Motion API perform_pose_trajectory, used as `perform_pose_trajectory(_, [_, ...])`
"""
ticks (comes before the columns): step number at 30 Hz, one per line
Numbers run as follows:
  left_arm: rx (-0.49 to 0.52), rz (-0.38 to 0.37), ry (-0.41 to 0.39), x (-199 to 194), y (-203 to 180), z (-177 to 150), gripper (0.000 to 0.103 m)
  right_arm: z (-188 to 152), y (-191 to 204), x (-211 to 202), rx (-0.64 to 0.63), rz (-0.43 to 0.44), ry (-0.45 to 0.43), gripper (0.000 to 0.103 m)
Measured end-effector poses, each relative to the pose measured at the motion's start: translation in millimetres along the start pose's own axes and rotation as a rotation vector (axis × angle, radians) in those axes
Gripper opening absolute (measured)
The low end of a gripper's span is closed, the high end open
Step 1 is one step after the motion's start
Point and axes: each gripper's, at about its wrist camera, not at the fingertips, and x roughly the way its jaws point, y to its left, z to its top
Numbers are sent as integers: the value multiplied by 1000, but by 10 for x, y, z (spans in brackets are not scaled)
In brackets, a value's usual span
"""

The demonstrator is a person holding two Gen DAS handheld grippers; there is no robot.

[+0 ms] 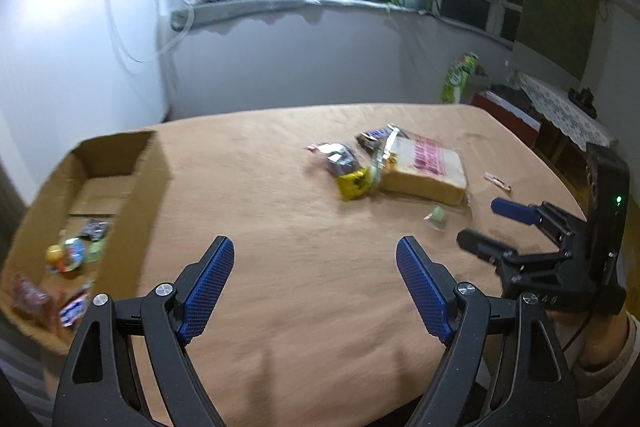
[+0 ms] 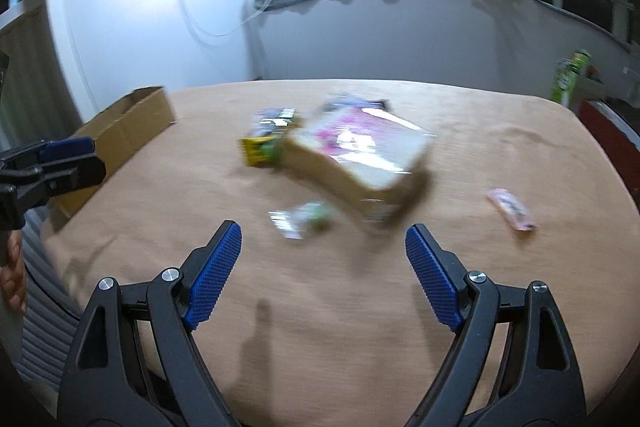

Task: Organize snacks
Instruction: 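Move both tools back toward the snacks on the table, then grasp the green candy packet with left tool while right tool grasps white candy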

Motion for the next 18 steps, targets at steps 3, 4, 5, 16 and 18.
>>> perform_pose_trajectory(3, [19, -61, 27, 194, -164, 34, 83, -18, -336, -41, 36, -60, 6, 87])
perform_pose_trajectory(4, [34, -84, 39, 286, -253, 45, 83, -24, -434, -57, 48, -79, 5, 87])
perform_pose_trajectory(5, [49, -100, 52, 365, -333, 55, 83, -28, -522, -70, 59, -94, 5, 87])
perform_pose_trajectory(16, [199, -171, 144, 975, -1006, 78, 83, 60, -1029, 144, 32, -165, 102, 87])
perform_pose_trajectory(18, [219, -177, 164, 1046, -1058, 57, 82, 84, -1033, 180, 25, -145, 102, 87])
